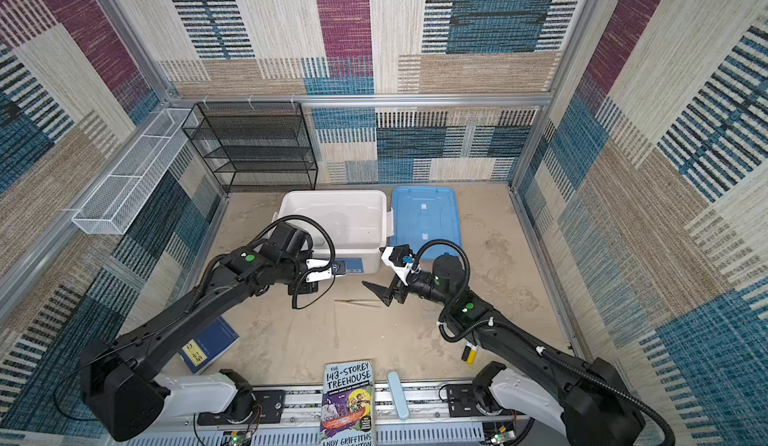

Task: Organize the chemistry lab equipment
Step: 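Lift the thin metal rod and carry it over the white bin with the left gripper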

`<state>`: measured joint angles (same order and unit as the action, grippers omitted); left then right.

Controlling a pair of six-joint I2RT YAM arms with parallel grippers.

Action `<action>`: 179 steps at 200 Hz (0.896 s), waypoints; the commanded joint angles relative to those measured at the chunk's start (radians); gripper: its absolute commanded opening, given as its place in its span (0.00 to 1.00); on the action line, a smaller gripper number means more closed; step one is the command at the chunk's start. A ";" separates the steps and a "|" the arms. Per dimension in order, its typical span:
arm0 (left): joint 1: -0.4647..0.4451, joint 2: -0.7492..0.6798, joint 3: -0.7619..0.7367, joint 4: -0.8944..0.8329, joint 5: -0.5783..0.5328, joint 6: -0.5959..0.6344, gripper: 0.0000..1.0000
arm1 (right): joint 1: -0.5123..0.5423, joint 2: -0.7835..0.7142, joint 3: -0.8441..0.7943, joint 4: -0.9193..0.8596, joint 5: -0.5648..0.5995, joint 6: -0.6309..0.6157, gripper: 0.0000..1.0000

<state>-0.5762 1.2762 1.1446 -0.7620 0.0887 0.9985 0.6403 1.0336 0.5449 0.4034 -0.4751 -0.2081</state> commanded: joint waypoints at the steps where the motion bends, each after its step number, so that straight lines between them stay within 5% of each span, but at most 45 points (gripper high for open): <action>1: 0.003 -0.029 0.036 -0.032 0.009 -0.003 0.00 | 0.001 0.009 0.009 0.057 -0.042 0.018 0.95; 72: 0.005 0.016 0.251 -0.063 -0.002 0.040 0.00 | 0.001 0.125 0.123 0.027 -0.036 -0.004 0.95; 179: 0.085 0.423 0.567 -0.082 0.135 0.109 0.00 | -0.085 0.194 0.295 -0.139 0.094 -0.095 0.94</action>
<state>-0.4984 1.6367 1.6722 -0.8127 0.1795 1.0740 0.5594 1.2228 0.8051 0.3260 -0.3992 -0.2665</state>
